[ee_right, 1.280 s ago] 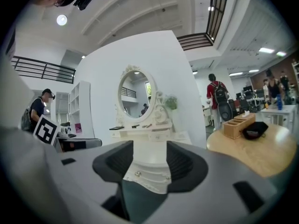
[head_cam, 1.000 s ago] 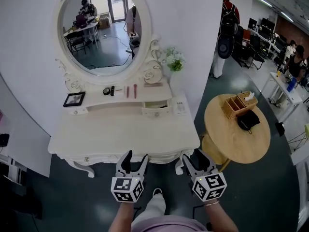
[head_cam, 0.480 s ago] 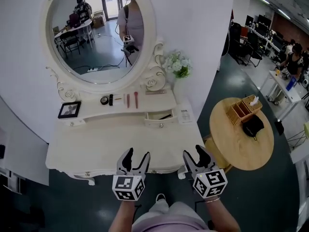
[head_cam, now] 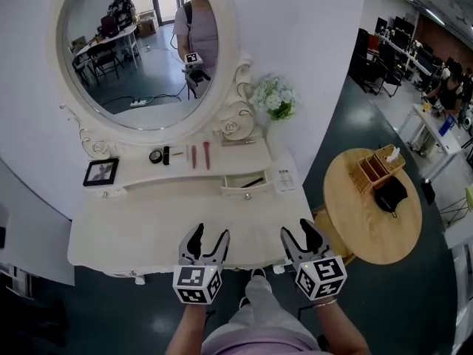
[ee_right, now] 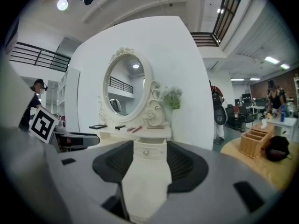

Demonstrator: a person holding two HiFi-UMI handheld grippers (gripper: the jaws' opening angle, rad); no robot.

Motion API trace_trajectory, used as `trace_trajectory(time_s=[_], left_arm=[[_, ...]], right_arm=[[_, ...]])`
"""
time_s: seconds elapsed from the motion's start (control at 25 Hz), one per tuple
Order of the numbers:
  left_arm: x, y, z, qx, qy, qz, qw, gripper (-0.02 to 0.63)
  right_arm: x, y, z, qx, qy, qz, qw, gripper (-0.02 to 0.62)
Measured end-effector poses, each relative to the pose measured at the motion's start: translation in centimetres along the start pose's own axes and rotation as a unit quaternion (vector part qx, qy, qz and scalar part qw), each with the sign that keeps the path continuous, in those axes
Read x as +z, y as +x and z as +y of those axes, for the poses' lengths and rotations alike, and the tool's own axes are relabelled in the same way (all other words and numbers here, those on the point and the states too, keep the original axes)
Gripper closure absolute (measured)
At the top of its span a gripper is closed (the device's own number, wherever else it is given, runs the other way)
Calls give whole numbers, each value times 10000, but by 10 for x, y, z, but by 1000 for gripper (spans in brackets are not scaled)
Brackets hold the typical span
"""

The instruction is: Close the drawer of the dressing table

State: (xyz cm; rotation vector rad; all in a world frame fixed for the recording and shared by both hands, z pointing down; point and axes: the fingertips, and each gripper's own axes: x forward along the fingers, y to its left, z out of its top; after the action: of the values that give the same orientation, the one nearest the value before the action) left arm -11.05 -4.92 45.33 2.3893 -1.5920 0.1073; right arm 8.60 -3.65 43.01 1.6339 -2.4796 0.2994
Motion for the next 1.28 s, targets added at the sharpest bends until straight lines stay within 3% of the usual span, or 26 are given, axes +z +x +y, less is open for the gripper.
trace_trajectory(time_s=[1.28], left_arm=[[-31,125,53,264,-26,652,9975,356]], right_arm=[[-31,149,-43,443,-403,813,9949,374]])
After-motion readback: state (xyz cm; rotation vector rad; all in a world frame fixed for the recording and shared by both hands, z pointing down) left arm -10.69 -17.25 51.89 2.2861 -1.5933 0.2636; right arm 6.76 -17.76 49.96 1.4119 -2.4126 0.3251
